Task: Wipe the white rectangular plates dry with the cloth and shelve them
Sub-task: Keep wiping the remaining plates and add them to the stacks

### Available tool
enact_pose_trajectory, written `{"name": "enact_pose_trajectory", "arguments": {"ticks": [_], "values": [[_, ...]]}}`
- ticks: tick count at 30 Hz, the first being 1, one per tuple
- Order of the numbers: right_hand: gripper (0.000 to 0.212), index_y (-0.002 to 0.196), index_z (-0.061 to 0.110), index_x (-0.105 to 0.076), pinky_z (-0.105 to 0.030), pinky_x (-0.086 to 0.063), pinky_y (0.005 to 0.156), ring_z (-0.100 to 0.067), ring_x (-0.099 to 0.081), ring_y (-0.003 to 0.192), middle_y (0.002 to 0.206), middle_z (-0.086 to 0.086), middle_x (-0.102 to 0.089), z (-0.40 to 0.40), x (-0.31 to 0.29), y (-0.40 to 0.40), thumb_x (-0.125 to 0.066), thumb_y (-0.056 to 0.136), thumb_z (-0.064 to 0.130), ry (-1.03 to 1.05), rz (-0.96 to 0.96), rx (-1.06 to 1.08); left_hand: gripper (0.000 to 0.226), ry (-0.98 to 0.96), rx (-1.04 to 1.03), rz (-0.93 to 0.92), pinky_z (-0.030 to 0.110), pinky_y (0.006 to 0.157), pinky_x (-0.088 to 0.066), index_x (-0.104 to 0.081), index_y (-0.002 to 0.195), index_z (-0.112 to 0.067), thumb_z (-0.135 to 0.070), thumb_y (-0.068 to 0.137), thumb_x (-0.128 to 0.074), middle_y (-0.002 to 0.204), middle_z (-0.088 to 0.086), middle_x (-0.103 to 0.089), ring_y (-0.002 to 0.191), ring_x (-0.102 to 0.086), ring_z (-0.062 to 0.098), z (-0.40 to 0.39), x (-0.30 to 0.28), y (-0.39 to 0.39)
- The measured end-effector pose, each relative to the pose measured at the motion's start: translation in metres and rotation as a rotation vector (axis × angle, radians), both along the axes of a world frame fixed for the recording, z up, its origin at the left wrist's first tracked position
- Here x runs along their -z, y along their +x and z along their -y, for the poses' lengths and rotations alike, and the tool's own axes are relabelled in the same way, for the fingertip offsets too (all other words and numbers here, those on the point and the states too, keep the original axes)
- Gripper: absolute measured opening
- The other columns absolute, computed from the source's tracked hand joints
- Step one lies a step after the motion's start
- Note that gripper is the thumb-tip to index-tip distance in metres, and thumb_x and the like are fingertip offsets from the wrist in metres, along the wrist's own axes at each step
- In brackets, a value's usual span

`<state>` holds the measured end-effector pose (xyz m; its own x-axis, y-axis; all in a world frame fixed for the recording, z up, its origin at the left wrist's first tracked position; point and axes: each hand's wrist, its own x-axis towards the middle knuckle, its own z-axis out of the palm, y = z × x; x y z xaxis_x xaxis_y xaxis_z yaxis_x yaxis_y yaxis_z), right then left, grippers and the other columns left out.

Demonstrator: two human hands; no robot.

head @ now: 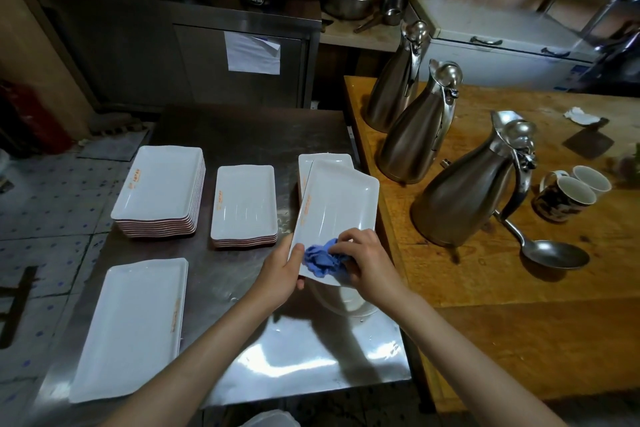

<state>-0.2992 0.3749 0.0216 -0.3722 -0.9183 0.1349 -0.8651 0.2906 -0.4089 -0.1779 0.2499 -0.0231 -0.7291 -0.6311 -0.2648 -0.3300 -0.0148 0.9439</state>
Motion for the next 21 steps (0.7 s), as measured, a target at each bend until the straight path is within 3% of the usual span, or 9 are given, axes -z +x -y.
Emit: {"name": "enact_pose_trajectory", "arguments": {"ticks": [5, 9, 12, 15, 18, 21], "values": [[0.036, 0.09, 0.012, -0.074, -0.029, -0.049, 0.071, -0.031, -0.06, 0.088, 0.099, -0.009, -0.064, -0.01, 0.007, -0.003, -0.087, 0.058, 0.004, -0.038, -0.053, -0.031, 0.028, -0.017, -0.016, -0.02, 0.028, 0.052, -0.048, -0.043, 0.129, -0.026, -0.025, 0.103, -0.033, 0.109, 0.007, -0.061, 0.059, -0.056, 0.016, 0.0, 0.0, 0.002], [0.035, 0.089, 0.016, -0.074, -0.026, -0.044, 0.081, -0.034, -0.057, 0.103, 0.111, -0.014, -0.06, -0.017, 0.006, -0.005, -0.088, 0.058, 0.008, -0.035, -0.034, 0.031, 0.035, -0.027, -0.012, -0.022, 0.023, 0.048, -0.045, -0.041, 0.136, -0.018, -0.023, 0.103, -0.033, 0.099, 0.004, -0.06, 0.046, -0.05, 0.007, -0.001, 0.002, 0.002], [0.022, 0.095, 0.017, -0.074, -0.027, -0.036, 0.091, -0.033, -0.047, 0.115, 0.123, -0.015, -0.052, -0.018, 0.008, 0.002, -0.069, 0.074, 0.013, -0.08, -0.015, 0.117, 0.035, 0.005, -0.015, -0.027, 0.026, 0.05, -0.047, -0.04, 0.137, -0.018, -0.021, 0.103, -0.033, 0.101, 0.003, -0.062, 0.051, -0.053, 0.01, 0.001, 0.003, 0.004], [0.034, 0.104, 0.021, -0.071, -0.025, -0.031, 0.096, -0.021, -0.038, 0.12, 0.129, -0.008, -0.044, -0.019, 0.008, 0.014, -0.052, 0.077, 0.029, -0.096, 0.097, 0.219, 0.038, 0.063, -0.023, -0.04, 0.031, 0.053, -0.05, -0.039, 0.14, -0.018, -0.02, 0.103, -0.034, 0.107, 0.006, -0.062, 0.061, -0.058, 0.017, 0.002, 0.005, 0.007], [0.04, 0.104, 0.023, -0.07, -0.025, -0.034, 0.092, -0.023, -0.038, 0.119, 0.129, -0.008, -0.043, -0.016, 0.01, 0.02, -0.06, 0.076, 0.049, -0.105, 0.065, 0.277, 0.036, 0.093, -0.018, -0.033, 0.031, 0.053, -0.051, -0.039, 0.139, -0.02, -0.018, 0.102, -0.035, 0.109, 0.006, -0.061, 0.067, -0.061, 0.02, 0.0, 0.003, 0.006], [0.036, 0.101, 0.021, -0.07, -0.027, -0.037, 0.085, -0.031, -0.042, 0.118, 0.129, -0.014, -0.046, -0.012, 0.016, 0.019, -0.078, 0.07, 0.037, -0.092, -0.013, 0.345, 0.033, 0.111, -0.009, -0.036, 0.03, 0.055, -0.052, -0.038, 0.135, -0.024, -0.019, 0.103, -0.035, 0.105, 0.003, -0.062, 0.065, -0.06, 0.019, -0.003, -0.001, 0.006]]}}
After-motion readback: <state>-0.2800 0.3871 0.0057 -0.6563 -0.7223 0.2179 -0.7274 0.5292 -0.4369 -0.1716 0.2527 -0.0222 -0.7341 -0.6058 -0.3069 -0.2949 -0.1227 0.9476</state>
